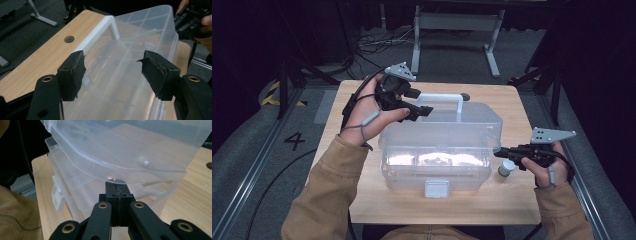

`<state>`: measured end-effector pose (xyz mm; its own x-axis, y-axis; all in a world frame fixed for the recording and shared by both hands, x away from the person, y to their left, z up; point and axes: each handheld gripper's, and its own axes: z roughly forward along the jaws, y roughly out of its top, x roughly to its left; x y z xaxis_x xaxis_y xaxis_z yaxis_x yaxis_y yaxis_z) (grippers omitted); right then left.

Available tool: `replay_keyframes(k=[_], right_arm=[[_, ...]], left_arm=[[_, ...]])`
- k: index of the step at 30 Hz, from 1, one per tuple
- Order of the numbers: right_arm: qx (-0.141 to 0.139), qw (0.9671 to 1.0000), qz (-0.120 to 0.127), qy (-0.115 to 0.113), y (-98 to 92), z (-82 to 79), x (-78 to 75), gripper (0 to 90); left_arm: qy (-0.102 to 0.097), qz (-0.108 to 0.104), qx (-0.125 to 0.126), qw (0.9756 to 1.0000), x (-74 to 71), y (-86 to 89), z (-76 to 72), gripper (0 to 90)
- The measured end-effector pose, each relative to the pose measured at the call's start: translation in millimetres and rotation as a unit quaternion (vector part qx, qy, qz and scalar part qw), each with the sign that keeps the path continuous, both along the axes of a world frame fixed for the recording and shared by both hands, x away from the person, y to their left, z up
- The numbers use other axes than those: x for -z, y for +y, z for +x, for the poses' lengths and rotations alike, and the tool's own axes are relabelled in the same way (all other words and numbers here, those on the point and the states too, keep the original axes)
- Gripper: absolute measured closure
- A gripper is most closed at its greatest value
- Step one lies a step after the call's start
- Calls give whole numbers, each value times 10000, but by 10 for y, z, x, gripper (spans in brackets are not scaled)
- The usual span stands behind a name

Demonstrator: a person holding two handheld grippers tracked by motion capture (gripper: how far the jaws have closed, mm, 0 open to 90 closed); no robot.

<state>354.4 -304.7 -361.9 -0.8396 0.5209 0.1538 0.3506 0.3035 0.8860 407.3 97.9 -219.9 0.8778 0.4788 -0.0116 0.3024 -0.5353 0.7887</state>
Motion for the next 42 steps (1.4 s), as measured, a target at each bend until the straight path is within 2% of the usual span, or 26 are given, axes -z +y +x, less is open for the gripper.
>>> replay_keyframes(k=[6, 11, 18, 30, 35, 37, 40, 42], right_arm=[[121, 9998, 98, -95, 30, 49, -33, 900], [304, 9991, 232, -185, 62, 98, -66, 900], [552, 9972, 432, -268, 78, 143, -113, 900], [830, 9944, 553, -358, 131, 159, -144, 900], [981, 9926, 643, -327, 146, 160, -150, 900], [1012, 9922, 668, -284, 147, 154, -151, 900], [1052, 9918, 671, -286, 144, 144, -154, 900], [1066, 9916, 667, -296, 144, 141, -153, 900]], left_arm=[[-65, -82, 46, 9999, -46, 108, -125, 395], [10, -239, 65, 9997, -47, 211, -239, 447], [80, -302, 92, 9995, 20, 332, -389, 561], [176, -386, 107, 9990, 403, 457, -547, 701], [275, -461, 17, 9986, 581, 484, -527, 709], [360, -545, 92, 9978, 658, 481, -527, 705], [300, -407, -66, 9987, 753, 470, -538, 694], [365, -461, -95, 9982, 822, 477, -525, 707]])
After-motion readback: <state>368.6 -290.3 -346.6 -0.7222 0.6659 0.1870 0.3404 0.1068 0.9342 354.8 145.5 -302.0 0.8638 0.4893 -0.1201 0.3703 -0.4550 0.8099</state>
